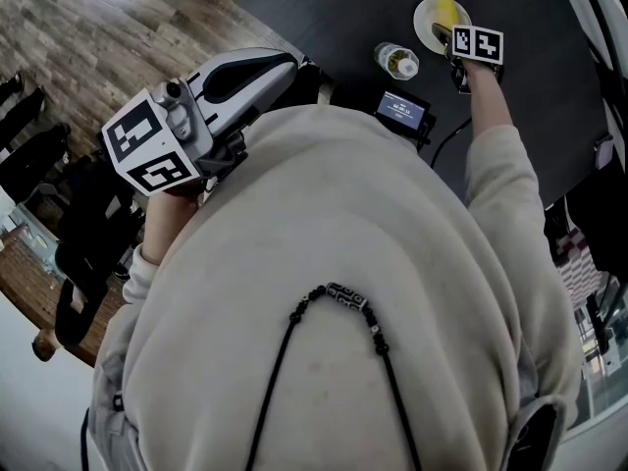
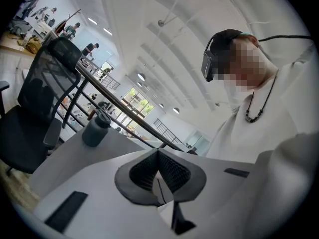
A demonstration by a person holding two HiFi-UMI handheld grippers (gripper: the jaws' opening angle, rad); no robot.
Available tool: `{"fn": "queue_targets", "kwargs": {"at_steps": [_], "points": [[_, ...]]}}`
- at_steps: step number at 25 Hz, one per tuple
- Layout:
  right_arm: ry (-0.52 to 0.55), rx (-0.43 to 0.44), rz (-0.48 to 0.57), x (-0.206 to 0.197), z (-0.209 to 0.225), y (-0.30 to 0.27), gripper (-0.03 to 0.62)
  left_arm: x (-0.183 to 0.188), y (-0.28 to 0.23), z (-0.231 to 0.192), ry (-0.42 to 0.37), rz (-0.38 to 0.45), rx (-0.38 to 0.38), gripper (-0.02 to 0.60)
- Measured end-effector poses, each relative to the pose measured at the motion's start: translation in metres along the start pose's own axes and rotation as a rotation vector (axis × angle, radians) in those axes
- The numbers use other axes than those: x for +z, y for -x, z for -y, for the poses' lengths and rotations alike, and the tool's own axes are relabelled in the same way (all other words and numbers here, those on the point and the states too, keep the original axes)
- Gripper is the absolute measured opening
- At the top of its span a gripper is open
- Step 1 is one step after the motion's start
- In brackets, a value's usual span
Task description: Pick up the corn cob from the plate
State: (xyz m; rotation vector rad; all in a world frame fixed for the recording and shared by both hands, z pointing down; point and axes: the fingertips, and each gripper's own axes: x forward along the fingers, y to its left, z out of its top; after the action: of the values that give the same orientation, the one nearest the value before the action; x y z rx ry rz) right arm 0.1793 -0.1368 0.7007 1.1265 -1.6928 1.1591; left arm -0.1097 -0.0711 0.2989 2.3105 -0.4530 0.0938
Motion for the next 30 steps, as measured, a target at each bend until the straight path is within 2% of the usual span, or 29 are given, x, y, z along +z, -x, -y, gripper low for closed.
{"fn": "queue_targets", "kwargs": {"at_steps": [3,13,19,22,26,30], "points": [[0.015,-0.019,-0.002,-0.003,0.002,0.0,0.267,0.0,-0.001,0.001,0.002,0.005,-0.003,0.002],[0.012,0.013,-0.001,-0.002,0.002,-0.001,0.261,-0.004,-0.004,0.003,0.002,-0.001,-0.021,0.002],[-0.052,0.063,0.031,-0.005,0.001,0.008,0.259,-0.003,-0.005,0.006,-0.009,-0.015,-0.04,0.002],[-0.106,0.098,0.101,-0.005,-0.007,0.027,0.259,0.002,-0.009,0.011,-0.028,-0.028,-0.072,0.002],[-0.1,0.109,0.18,-0.006,-0.014,0.062,0.259,0.003,-0.02,0.021,-0.052,-0.061,-0.132,0.002],[-0.121,0.111,0.239,-0.023,-0.006,0.1,0.259,0.006,-0.045,0.035,-0.085,-0.109,-0.226,0.002]]}}
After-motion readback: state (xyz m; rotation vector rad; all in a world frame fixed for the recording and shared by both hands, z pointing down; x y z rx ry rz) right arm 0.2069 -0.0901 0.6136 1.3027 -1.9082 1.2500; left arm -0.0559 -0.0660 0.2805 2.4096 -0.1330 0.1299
